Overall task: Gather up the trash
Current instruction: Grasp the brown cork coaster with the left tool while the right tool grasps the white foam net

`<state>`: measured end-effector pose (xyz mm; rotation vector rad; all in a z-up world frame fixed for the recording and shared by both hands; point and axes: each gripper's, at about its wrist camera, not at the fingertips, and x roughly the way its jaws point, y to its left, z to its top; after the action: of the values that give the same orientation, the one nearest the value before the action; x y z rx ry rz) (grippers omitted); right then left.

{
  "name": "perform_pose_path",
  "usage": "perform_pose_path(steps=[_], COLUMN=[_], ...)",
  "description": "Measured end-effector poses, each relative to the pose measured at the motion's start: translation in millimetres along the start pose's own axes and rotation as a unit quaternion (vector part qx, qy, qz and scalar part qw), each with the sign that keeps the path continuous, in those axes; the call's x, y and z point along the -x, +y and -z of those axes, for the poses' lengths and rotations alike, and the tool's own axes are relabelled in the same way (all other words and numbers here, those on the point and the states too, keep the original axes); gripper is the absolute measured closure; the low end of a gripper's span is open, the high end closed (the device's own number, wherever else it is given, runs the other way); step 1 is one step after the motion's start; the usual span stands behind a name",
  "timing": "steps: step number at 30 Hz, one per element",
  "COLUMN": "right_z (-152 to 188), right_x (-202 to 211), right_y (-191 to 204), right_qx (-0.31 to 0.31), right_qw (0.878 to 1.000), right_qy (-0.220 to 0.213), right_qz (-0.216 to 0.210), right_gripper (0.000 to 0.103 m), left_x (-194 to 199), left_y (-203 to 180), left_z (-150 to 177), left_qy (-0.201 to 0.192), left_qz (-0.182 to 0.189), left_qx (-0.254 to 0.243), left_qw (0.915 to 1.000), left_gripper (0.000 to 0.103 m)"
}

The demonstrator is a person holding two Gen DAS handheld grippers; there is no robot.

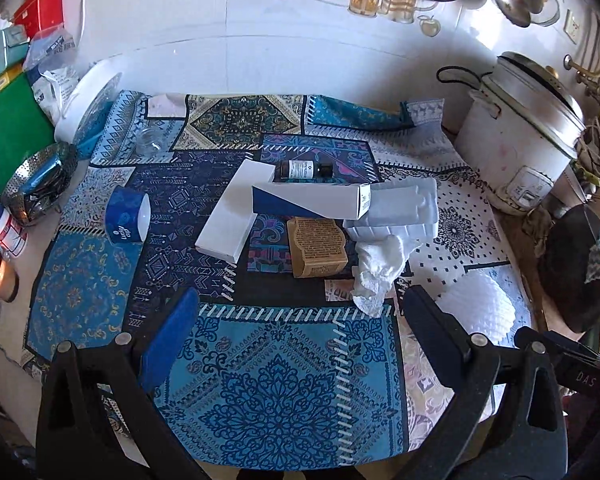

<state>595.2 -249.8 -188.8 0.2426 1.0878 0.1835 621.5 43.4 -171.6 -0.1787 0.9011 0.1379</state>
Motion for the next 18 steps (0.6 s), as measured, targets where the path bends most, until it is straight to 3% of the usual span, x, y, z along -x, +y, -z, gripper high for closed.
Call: perform_pose_path(steps=[8, 15, 18], right_z=[-18, -20, -23], right_x=[-53, -80, -83], right_y=[7, 19, 19], right_qx=[0.029, 0.072, 0.077], right_qw=[0.996, 0.991, 0.991], right_qy=[0.075, 0.109, 0.107], right_qz=[-0.036, -0.032, -0.033], right_gripper=[0.001, 0.001, 0.009], left_x=[-65, -102, -108], left_y=[-13, -12, -13], left_z=[-21, -24, -24], left_qy=[0.027, 0.054, 0.058], left_qz=[-0.034, -0.048, -0.049], left_qx=[0.021, 0.037, 0.039], left_qw=[0.9988, 0.9967, 0.9963], left_gripper=[0.004, 0.022, 0.03])
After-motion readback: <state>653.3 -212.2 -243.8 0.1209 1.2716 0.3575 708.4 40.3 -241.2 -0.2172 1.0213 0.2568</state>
